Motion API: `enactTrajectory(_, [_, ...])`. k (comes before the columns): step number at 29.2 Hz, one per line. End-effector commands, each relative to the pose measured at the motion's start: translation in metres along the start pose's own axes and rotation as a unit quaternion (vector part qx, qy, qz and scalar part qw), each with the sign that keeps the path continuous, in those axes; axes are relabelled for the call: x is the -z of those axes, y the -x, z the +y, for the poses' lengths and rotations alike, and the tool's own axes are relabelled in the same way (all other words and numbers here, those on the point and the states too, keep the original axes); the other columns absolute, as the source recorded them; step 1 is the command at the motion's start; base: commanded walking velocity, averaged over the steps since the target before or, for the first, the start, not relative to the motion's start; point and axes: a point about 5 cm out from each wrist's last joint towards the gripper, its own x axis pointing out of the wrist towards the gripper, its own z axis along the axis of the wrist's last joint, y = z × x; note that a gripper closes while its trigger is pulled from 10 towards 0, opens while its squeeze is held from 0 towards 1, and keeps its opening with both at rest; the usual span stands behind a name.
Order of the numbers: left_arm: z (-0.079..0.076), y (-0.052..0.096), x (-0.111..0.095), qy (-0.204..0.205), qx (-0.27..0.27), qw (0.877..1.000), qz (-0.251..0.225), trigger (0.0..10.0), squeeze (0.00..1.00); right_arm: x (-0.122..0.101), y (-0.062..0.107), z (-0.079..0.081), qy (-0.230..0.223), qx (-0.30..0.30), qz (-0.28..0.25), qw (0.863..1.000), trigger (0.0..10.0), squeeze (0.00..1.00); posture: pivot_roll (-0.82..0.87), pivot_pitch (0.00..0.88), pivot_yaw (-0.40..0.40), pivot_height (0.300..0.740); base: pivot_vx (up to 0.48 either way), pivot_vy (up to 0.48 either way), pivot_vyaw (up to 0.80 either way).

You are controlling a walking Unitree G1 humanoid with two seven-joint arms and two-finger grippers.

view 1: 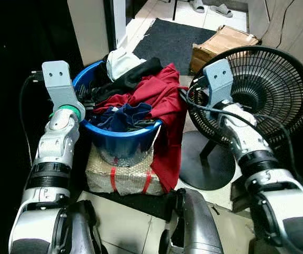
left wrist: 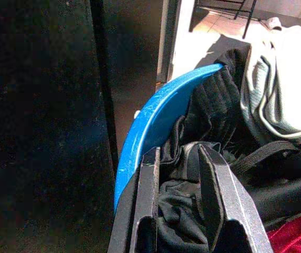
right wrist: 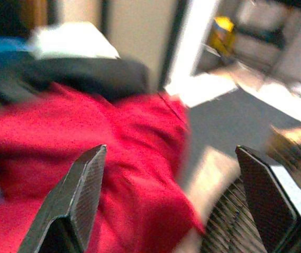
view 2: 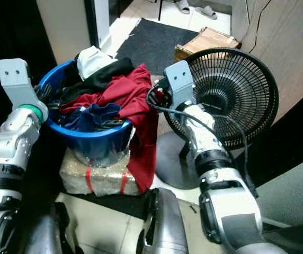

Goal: Clothes washing

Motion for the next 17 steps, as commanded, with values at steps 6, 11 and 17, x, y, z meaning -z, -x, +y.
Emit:
enactTrajectory(6, [0.001,0.002,0.005,-0.004,-0.003,1.0,0.011,10.0,0.0,0.006,-0.018,0.03,0.025,-0.027,0.05,0.998,10.0,0.0,0.02,0.133,-0.037,0.471,0.0,0.0,0.0])
enactTrajectory(11, [0.002,0.003,0.008,-0.005,-0.003,1.0,0.014,10.0,0.0,0.011,-0.024,0.021,0.03,0.015,0.119,0.992,10.0,0.0,0.02,0.144,-0.04,0.471,0.0,0.0,0.0])
enactTrajectory(17, [0.003,0.005,0.01,-0.006,-0.006,1.0,0.017,10.0,0.0,0.011,-0.024,0.009,0.037,0.025,0.162,0.986,10.0,0.0,0.02,0.159,-0.042,0.471,0.0,0.0,0.0])
